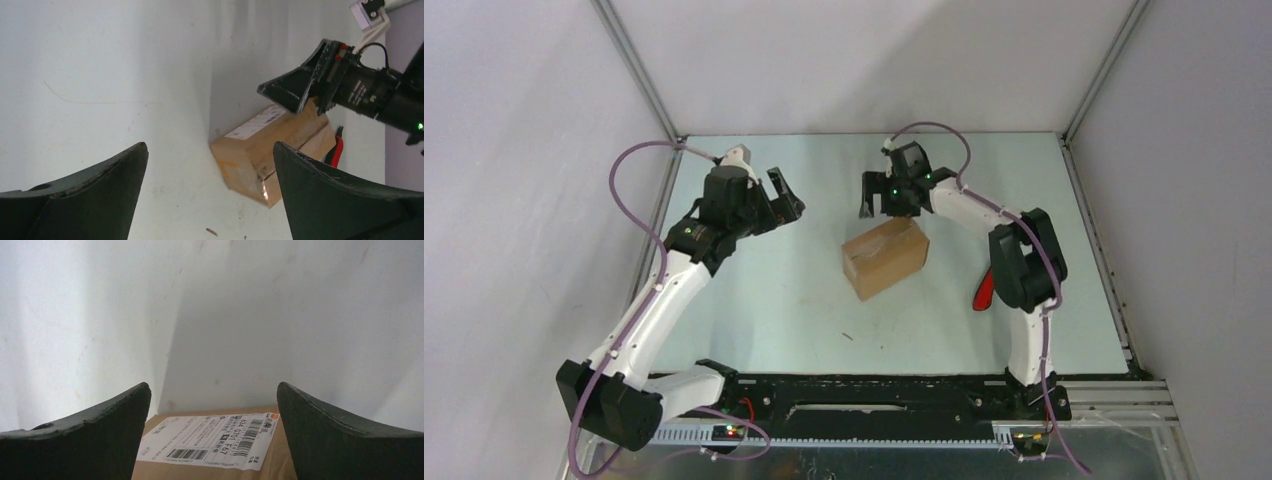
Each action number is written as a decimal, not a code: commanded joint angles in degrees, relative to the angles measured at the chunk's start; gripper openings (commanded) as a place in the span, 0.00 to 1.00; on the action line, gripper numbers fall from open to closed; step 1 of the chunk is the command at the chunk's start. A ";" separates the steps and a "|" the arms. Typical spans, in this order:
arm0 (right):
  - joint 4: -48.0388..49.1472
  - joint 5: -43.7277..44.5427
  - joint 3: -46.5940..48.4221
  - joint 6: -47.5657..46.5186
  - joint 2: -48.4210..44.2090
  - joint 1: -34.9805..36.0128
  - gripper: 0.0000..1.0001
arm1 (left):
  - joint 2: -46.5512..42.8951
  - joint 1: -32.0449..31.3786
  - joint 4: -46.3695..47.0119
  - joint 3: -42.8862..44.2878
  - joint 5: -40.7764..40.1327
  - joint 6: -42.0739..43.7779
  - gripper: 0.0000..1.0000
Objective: Unpack the express box
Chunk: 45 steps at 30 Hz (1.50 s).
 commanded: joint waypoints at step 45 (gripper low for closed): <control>5.99 22.54 -54.83 20.02 -34.85 -12.79 0.42 | -9.41 -6.11 -10.42 -0.53 -8.05 5.83 0.98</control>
